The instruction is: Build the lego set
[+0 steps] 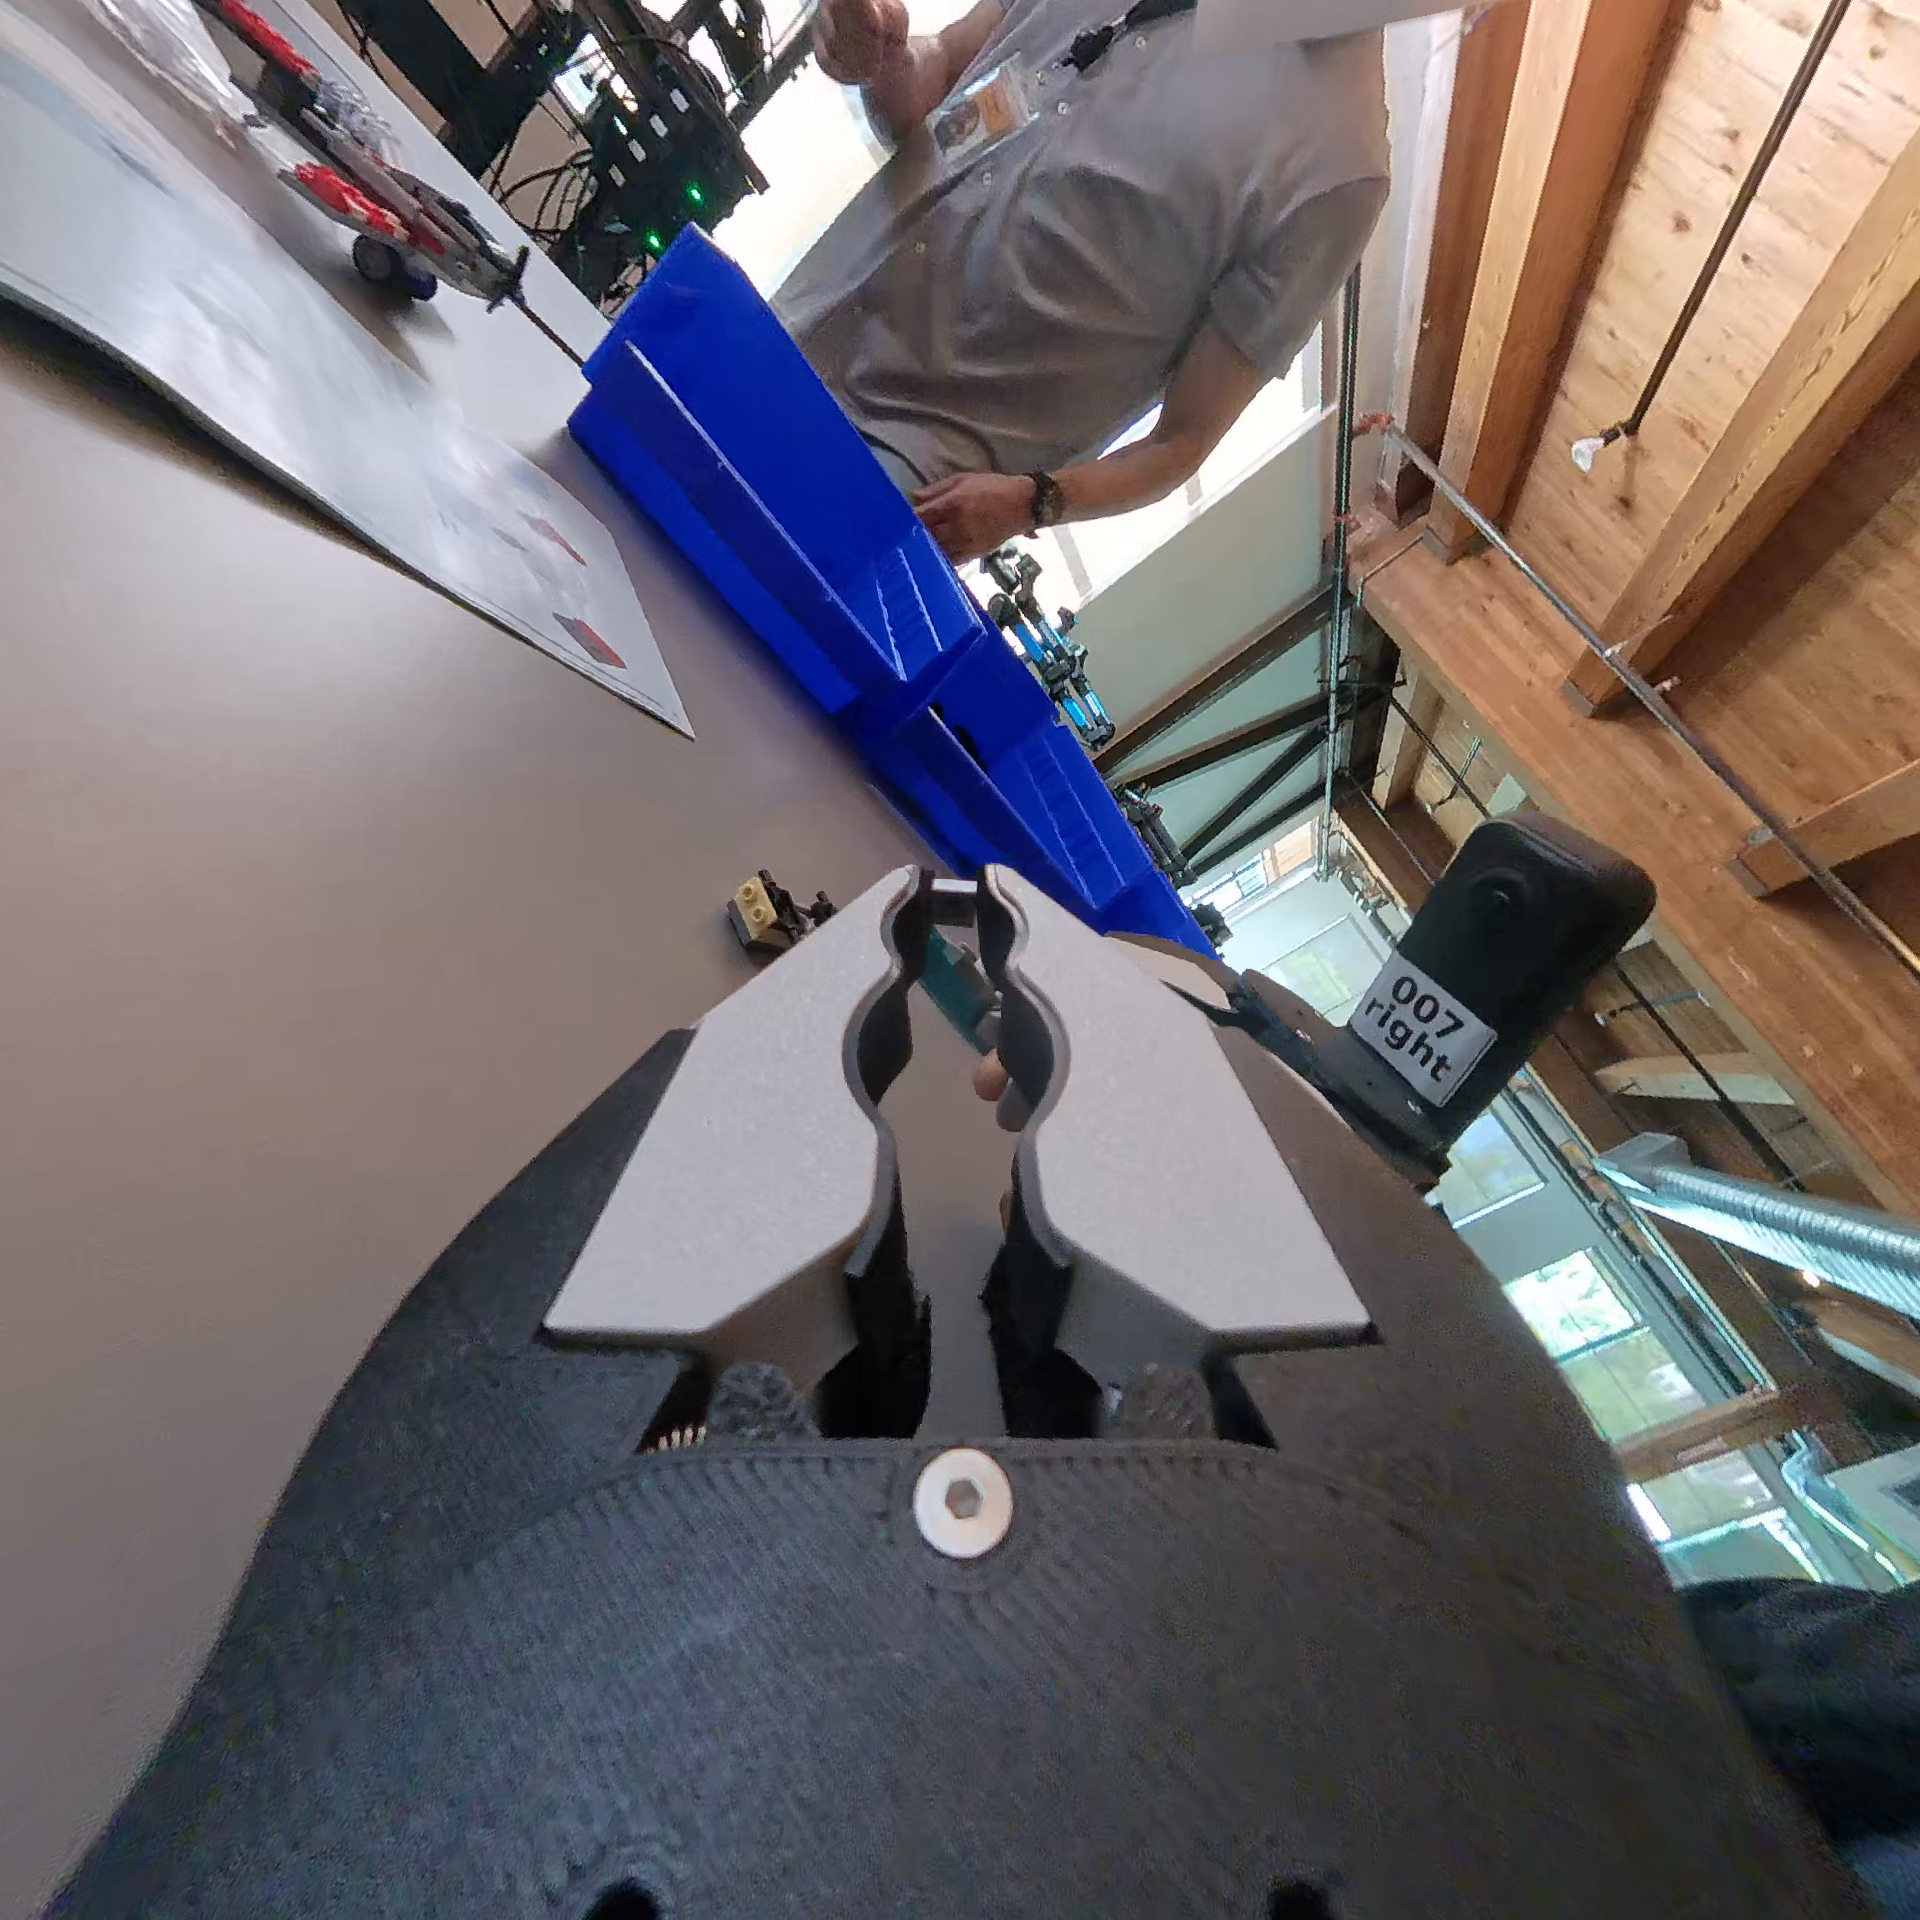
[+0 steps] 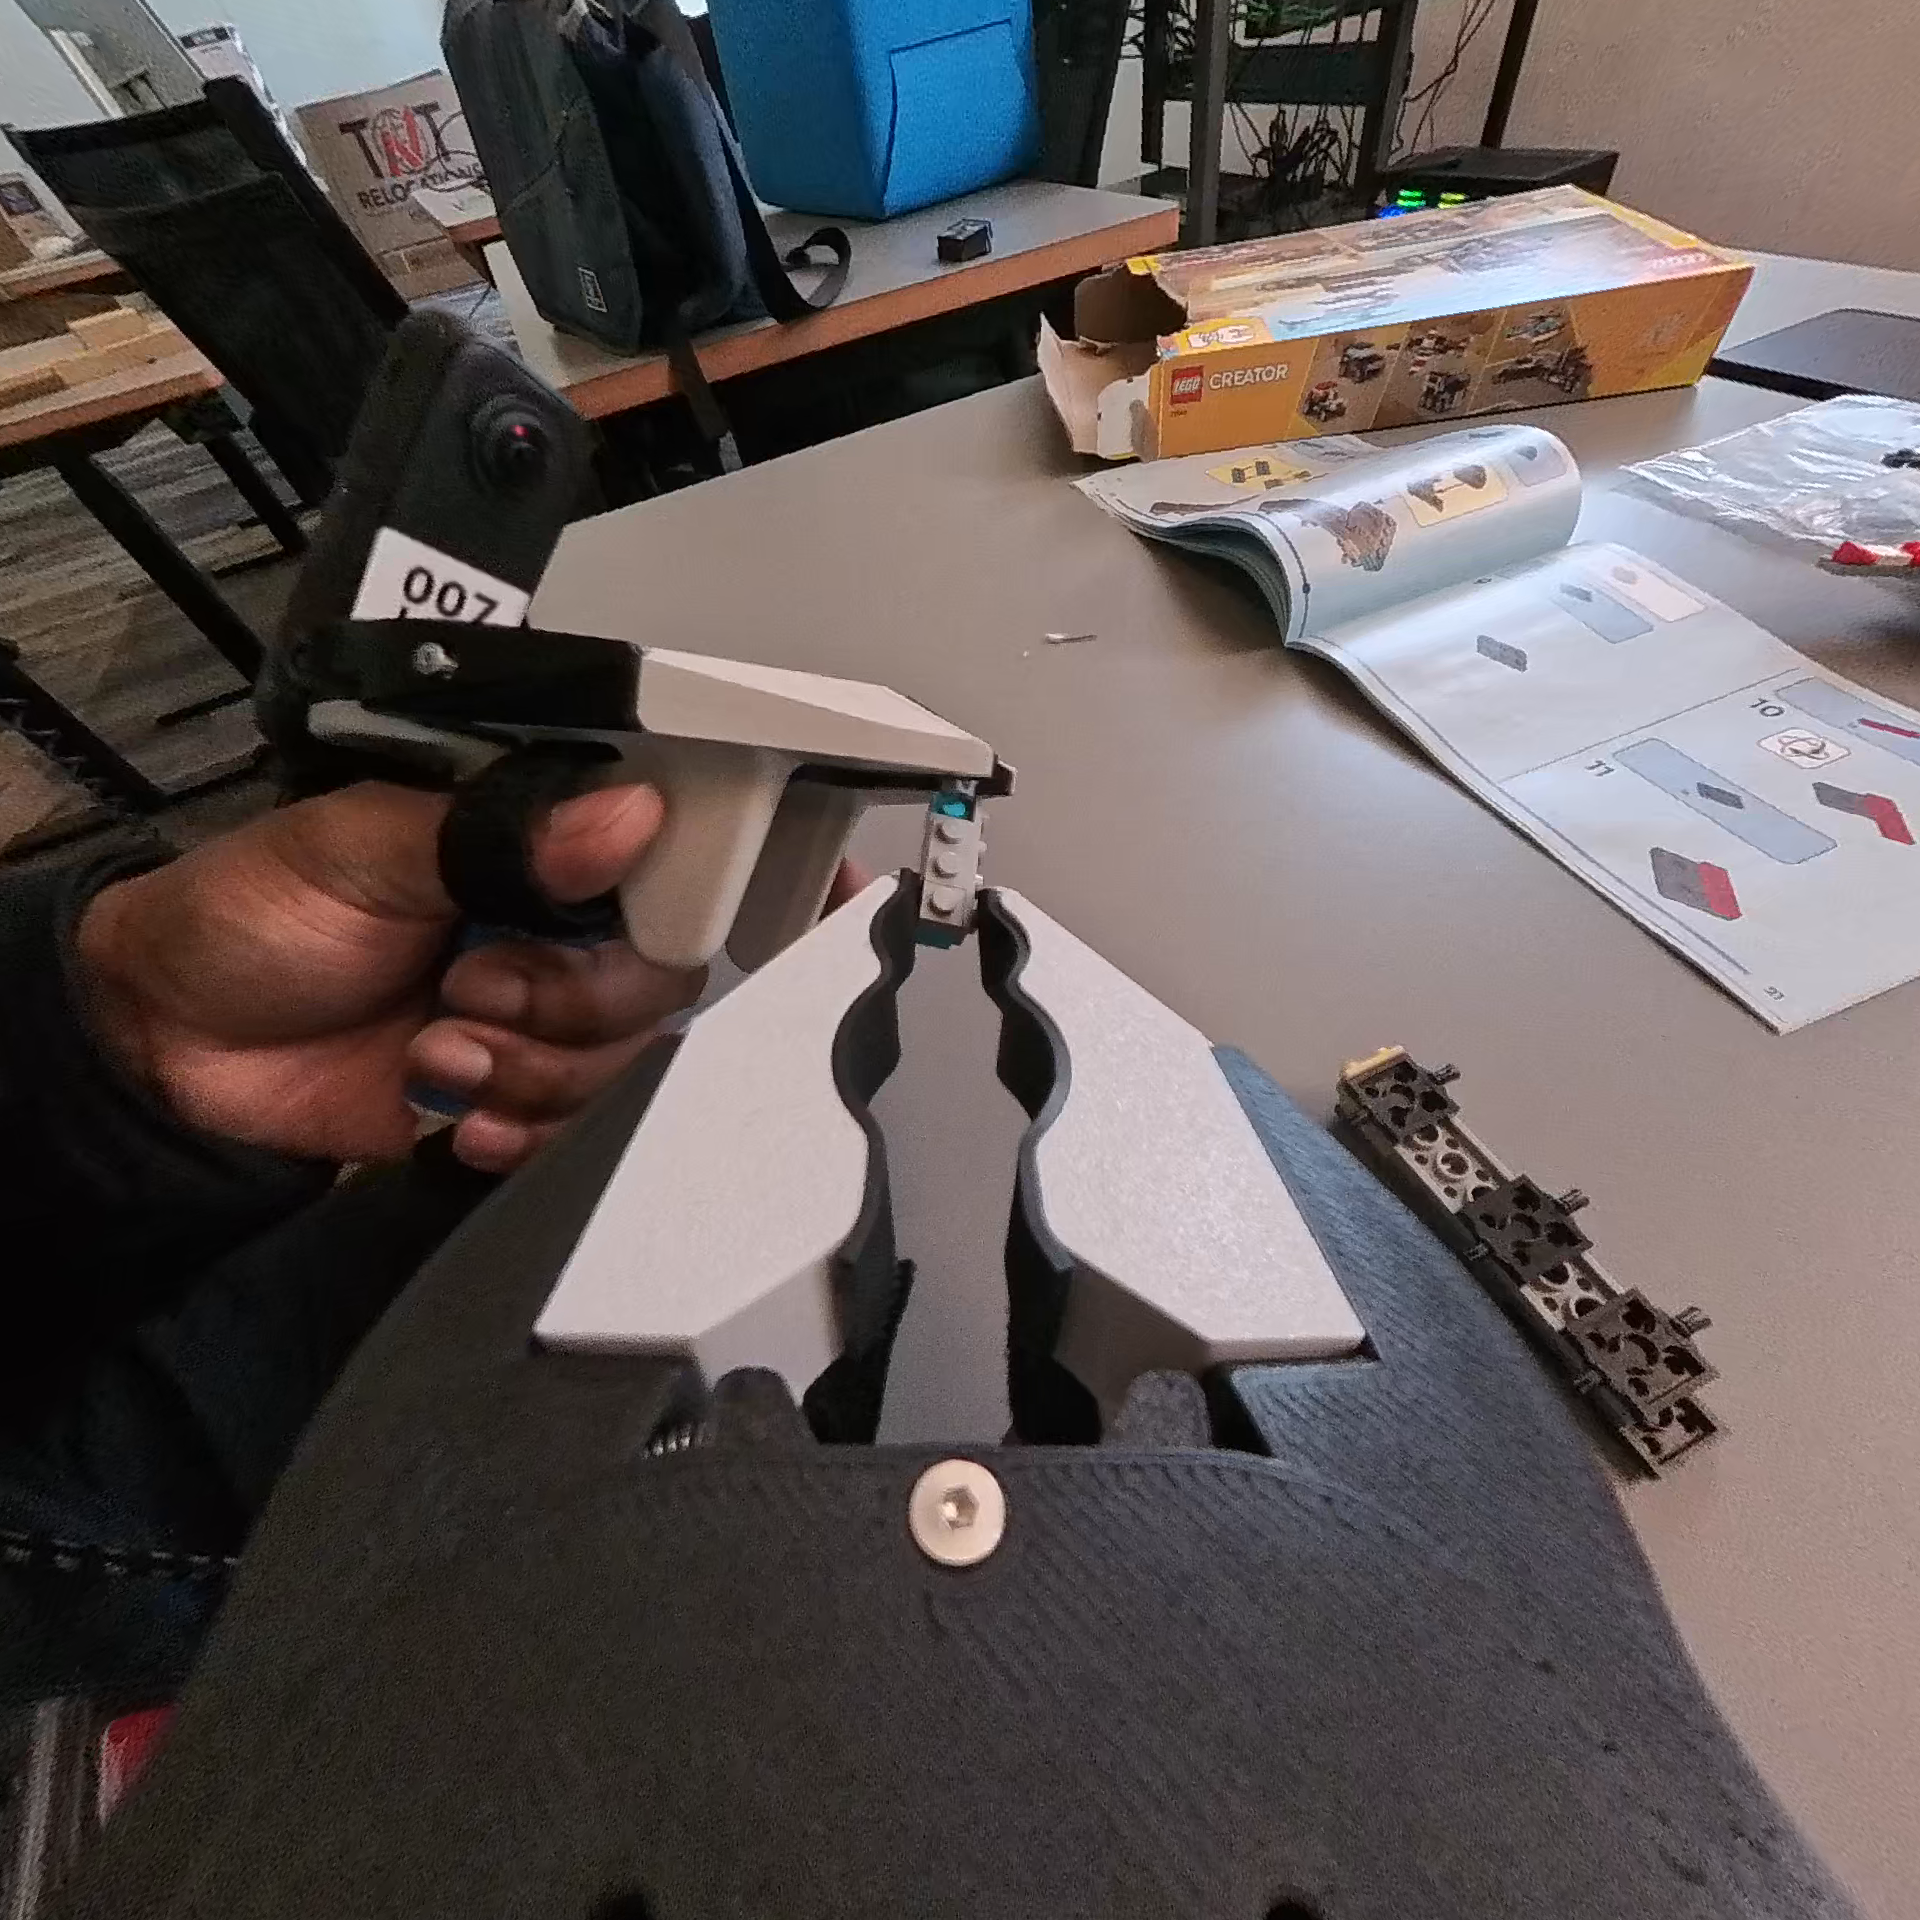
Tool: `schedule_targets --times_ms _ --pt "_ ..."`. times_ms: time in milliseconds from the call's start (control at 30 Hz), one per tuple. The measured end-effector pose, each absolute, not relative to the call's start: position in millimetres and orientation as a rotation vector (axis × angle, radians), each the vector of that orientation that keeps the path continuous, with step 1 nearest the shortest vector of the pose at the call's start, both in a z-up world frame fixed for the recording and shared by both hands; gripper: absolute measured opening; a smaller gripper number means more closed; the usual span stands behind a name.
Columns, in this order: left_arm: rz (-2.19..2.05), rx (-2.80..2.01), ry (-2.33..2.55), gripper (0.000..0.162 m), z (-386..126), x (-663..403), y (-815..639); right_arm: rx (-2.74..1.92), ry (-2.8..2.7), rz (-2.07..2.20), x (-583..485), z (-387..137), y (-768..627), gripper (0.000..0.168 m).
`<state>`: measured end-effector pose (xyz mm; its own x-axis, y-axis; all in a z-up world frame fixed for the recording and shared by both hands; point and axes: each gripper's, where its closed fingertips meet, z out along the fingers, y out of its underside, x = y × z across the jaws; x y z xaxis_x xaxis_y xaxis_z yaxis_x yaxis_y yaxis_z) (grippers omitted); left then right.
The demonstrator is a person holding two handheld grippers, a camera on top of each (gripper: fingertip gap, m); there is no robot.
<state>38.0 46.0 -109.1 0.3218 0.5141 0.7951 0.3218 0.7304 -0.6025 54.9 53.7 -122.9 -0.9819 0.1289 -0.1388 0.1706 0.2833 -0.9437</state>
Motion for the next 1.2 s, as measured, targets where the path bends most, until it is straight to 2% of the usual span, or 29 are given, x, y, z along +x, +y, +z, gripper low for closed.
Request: schedule_targets --times_ms 900,1067,1200 --pt "0.231 -0.623 -1.375 0.010 -111 27 31 0.409 2.517 -1.863 45 -125 41 0.012" --pt "0.225 -0.662 -1.377 0.014 -110 28 29 0.405 2.585 -1.850 39 -131 54 0.012" --pt "0.342 -0.930 -1.373 0.021 -116 44 34 0.474 2.643 -1.849 23 -134 79 0.011"
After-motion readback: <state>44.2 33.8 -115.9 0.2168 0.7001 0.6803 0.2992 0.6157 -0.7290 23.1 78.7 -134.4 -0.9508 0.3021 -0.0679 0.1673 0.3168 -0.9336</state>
